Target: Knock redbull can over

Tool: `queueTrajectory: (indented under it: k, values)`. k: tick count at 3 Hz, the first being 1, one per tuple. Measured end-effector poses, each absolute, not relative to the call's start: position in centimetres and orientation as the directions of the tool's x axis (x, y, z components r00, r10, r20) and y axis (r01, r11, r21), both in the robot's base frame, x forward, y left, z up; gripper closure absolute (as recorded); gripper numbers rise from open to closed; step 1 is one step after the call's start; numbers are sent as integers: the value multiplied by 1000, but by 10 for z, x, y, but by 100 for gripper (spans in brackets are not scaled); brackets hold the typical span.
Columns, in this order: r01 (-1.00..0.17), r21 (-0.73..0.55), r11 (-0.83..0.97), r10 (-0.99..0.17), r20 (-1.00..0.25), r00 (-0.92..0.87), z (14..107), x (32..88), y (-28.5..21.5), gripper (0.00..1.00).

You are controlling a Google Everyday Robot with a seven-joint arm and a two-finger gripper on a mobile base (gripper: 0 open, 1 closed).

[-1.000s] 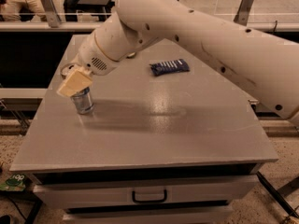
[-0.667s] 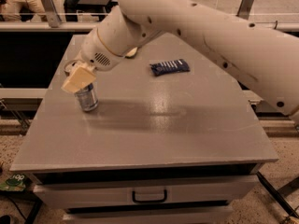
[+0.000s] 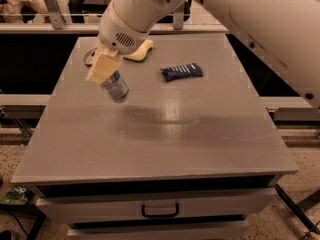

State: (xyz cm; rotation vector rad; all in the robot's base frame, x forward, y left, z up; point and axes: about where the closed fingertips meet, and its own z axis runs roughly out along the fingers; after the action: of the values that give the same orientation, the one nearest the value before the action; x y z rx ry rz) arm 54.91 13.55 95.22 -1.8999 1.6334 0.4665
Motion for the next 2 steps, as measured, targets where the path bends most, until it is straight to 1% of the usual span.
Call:
queueTrajectory:
  k: [1, 2]
  values:
    - [-961, -222, -163, -831, -495, 255, 952, 552, 113, 100]
    - [-943, -195, -268, -860, -392, 326, 939, 555, 98, 100]
